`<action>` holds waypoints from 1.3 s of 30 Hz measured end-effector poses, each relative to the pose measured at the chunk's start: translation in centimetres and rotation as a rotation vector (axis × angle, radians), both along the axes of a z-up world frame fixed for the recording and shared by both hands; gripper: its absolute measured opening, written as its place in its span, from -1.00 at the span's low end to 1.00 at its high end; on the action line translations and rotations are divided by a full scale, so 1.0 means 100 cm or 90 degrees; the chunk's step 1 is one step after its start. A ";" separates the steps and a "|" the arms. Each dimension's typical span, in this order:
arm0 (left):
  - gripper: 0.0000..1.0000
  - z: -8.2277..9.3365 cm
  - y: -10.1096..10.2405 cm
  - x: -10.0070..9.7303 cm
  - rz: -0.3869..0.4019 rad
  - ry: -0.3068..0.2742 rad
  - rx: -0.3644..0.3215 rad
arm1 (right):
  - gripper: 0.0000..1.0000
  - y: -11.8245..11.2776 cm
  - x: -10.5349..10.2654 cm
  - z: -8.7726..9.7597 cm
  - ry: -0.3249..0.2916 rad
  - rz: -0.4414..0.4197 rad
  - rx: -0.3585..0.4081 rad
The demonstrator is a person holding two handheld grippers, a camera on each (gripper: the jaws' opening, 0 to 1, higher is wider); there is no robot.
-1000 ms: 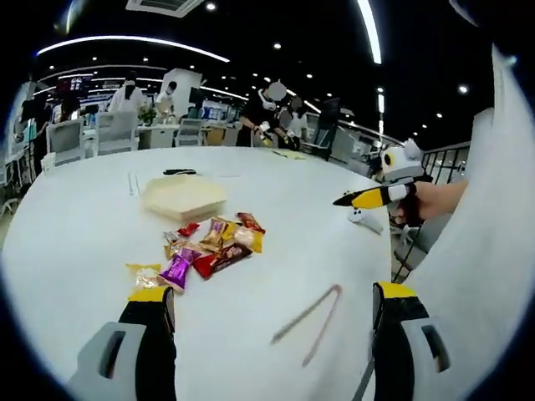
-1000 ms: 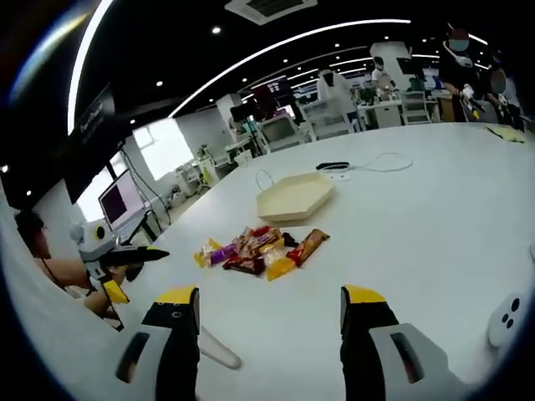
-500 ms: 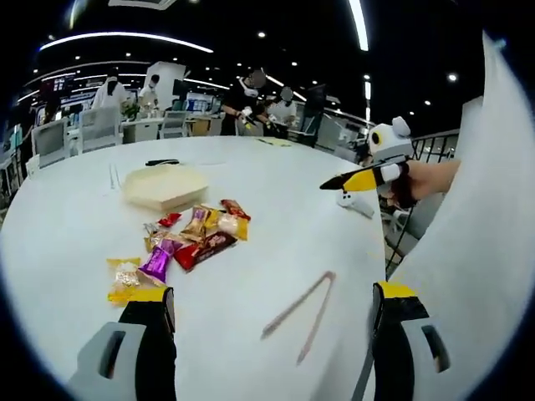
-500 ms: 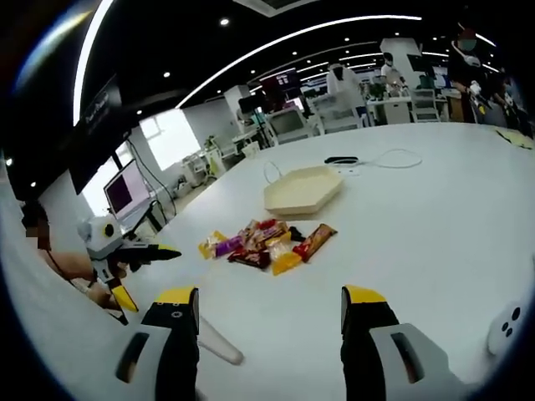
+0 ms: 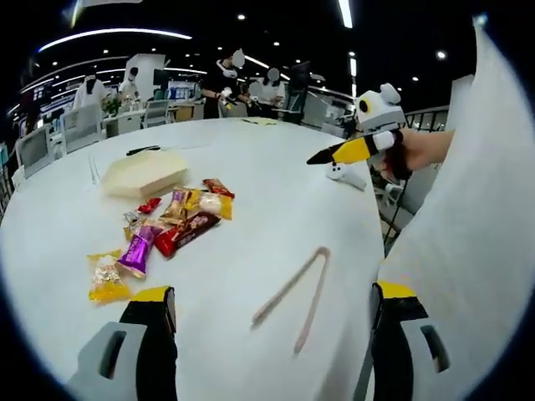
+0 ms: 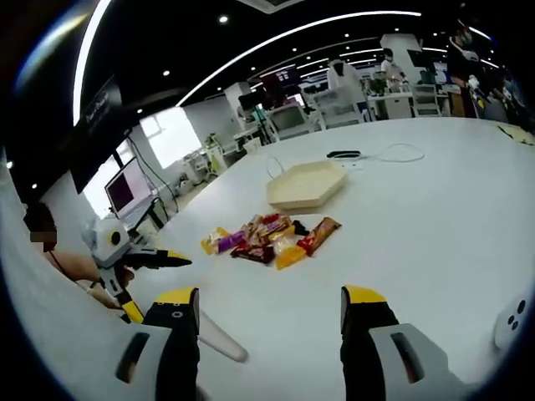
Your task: Place the target food into the container with the food tongs after gripping and lifting it, then release it inside without dropping or visibly crushing the food.
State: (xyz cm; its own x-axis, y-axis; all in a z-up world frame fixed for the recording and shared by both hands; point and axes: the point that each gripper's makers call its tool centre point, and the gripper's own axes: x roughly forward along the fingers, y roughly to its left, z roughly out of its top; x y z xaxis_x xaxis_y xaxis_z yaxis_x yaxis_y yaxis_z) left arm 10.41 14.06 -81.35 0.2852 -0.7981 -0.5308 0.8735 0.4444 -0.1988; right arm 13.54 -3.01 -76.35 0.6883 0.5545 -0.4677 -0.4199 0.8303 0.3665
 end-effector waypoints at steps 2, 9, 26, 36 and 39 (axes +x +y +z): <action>0.92 -0.003 -0.003 -0.001 -0.004 -0.001 0.001 | 0.39 0.002 0.001 0.001 0.000 0.003 0.000; 0.75 -0.018 -0.001 -0.004 -0.023 -0.028 0.041 | 0.38 0.005 0.002 -0.002 0.005 0.010 -0.002; 0.22 -0.037 -0.003 -0.017 -0.061 -0.030 0.065 | 0.25 0.005 0.006 0.000 -0.001 -0.009 0.003; 0.02 -0.041 -0.004 -0.021 -0.055 -0.033 0.055 | 0.23 -0.005 0.001 -0.005 0.003 -0.034 0.001; -0.16 -0.045 -0.005 -0.020 -0.078 -0.081 0.080 | 0.20 -0.005 -0.002 -0.008 0.007 -0.034 -0.006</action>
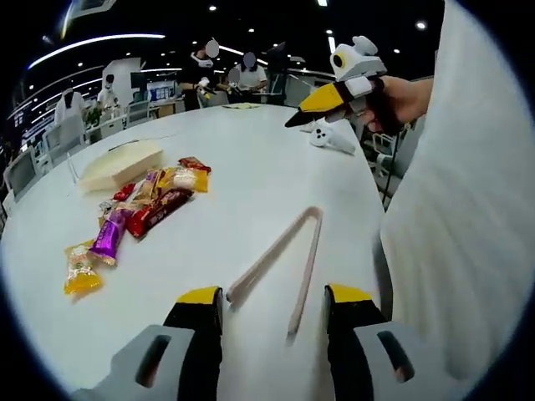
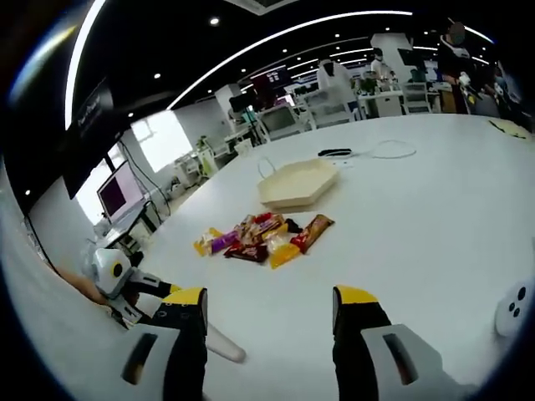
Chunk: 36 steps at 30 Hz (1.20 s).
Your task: Place the target food into the container with the food tongs after gripping and lifting it, then release it inside without dropping or visibly crushing the food.
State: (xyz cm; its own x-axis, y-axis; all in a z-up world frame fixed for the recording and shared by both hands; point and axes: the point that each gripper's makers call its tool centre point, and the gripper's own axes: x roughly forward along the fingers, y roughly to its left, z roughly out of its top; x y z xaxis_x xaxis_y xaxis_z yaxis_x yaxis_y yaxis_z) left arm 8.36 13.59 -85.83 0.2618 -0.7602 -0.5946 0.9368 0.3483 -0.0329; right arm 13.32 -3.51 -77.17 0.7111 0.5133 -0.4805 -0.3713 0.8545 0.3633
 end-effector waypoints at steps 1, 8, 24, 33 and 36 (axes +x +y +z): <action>-0.17 -0.002 0.000 0.000 -0.007 -0.015 0.010 | 0.18 -0.001 0.000 -0.001 -0.005 0.006 -0.019; -0.28 -0.002 0.001 0.002 0.006 -0.013 -0.003 | 0.17 0.005 0.004 0.002 -0.011 0.007 -0.011; -0.39 -0.002 0.001 0.007 0.078 -0.032 0.064 | 0.07 0.015 0.002 -0.009 0.003 0.032 -0.022; -0.21 0.002 -0.003 0.002 0.061 0.016 -0.005 | 0.04 0.030 -0.007 -0.019 0.017 0.064 -0.022; -0.05 0.011 -0.012 0.004 0.046 0.014 -0.053 | 0.04 0.030 -0.009 -0.022 0.022 0.071 -0.029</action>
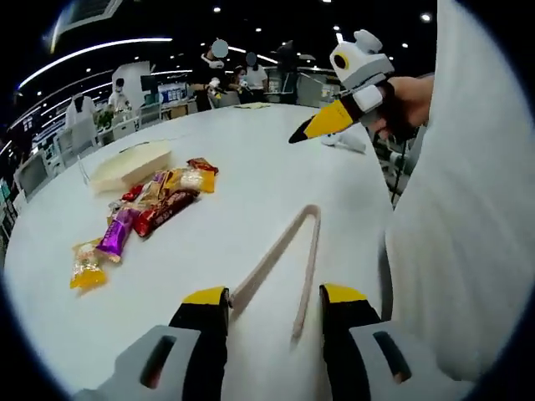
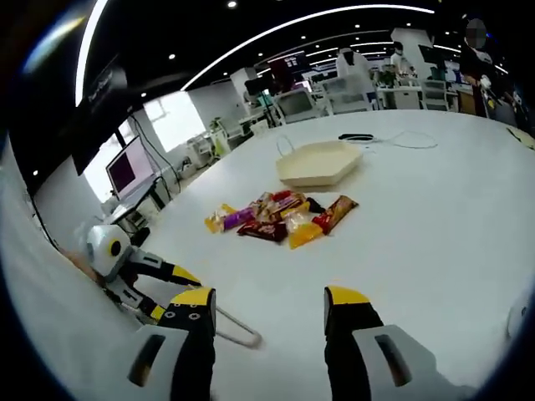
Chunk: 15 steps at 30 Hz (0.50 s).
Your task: Place the target food into the container with the food tongs after gripping and lifting it, then release it inside without dropping or visibly crushing the food.
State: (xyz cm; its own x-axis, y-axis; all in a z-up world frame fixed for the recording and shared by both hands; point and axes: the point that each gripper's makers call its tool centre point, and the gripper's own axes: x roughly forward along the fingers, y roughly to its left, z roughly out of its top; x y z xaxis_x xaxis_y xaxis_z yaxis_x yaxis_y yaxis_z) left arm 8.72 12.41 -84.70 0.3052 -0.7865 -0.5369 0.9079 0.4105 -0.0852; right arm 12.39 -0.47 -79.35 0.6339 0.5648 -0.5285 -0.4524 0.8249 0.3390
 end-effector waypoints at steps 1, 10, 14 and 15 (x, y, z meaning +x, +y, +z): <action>-0.03 0.000 -0.001 -0.001 -0.004 -0.001 0.002 | 0.04 0.000 0.000 -0.001 0.001 0.001 -0.002; -0.20 -0.011 -0.004 -0.001 -0.071 -0.020 0.034 | 0.04 -0.005 0.000 0.000 0.009 -0.016 0.016; -0.25 -0.016 -0.004 0.002 -0.112 -0.049 0.042 | 0.04 -0.003 0.004 0.007 0.002 -0.035 0.042; -0.26 -0.015 -0.005 0.002 -0.122 -0.053 0.041 | 0.04 -0.002 0.005 0.007 0.001 -0.037 0.043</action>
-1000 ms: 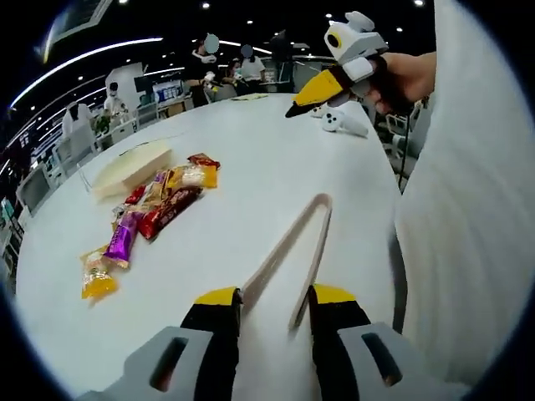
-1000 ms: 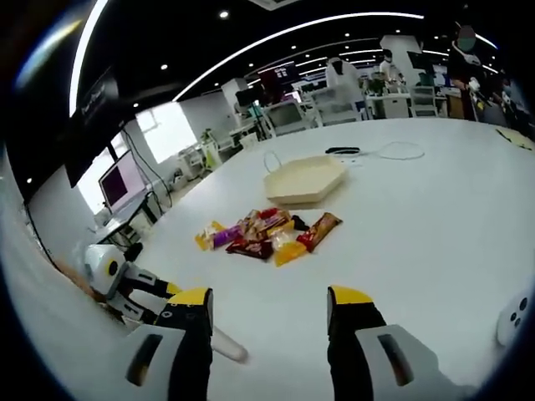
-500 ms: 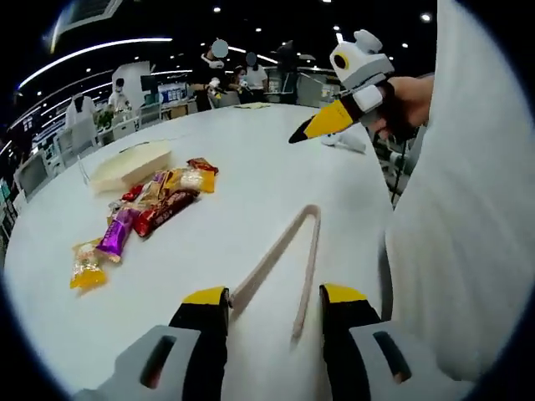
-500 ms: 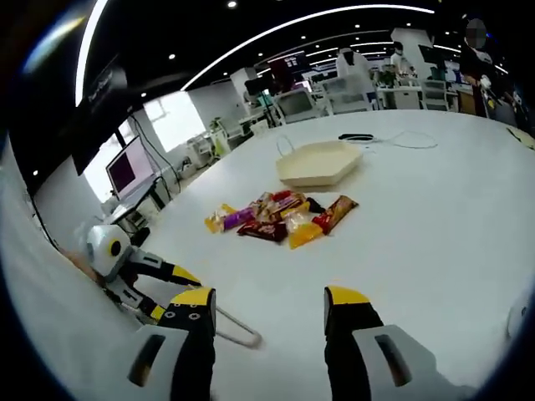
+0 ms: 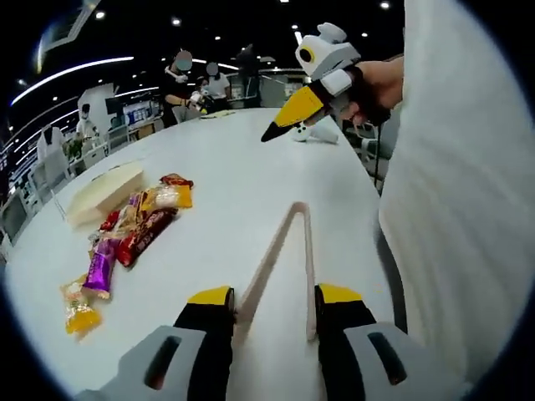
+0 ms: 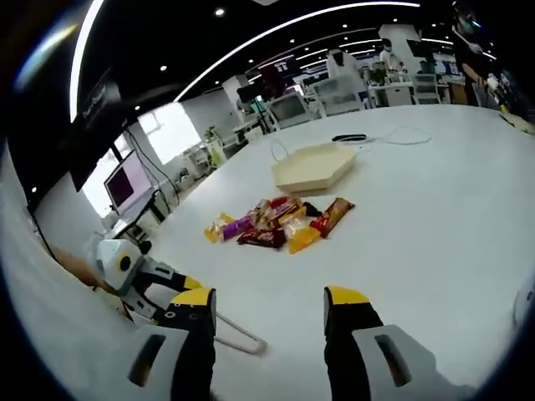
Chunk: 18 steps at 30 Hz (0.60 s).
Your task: Place the target food into the container with the food tongs after gripping and lifting it, then release it inside without dropping or visibly crushing the food.
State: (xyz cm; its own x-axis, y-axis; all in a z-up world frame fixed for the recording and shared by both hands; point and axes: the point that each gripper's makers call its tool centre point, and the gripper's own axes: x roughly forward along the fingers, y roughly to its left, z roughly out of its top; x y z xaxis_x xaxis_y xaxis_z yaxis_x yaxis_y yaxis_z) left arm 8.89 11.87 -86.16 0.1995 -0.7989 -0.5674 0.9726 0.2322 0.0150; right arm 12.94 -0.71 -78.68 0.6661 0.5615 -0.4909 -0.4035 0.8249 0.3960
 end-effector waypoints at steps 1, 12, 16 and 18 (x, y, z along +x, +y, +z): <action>-0.26 0.000 -0.001 0.000 -0.005 0.000 0.000 | 0.04 0.000 0.000 -0.001 0.001 0.000 -0.001; -0.45 0.003 0.000 -0.005 0.007 -0.002 0.020 | 0.01 0.001 -0.001 -0.005 0.009 -0.006 -0.004; -0.49 0.003 0.003 -0.006 0.041 0.001 0.031 | 0.00 0.002 0.000 -0.006 0.010 -0.008 -0.003; -0.52 0.004 0.004 -0.006 0.057 0.004 0.037 | 0.00 0.002 -0.001 -0.007 0.014 -0.008 -0.005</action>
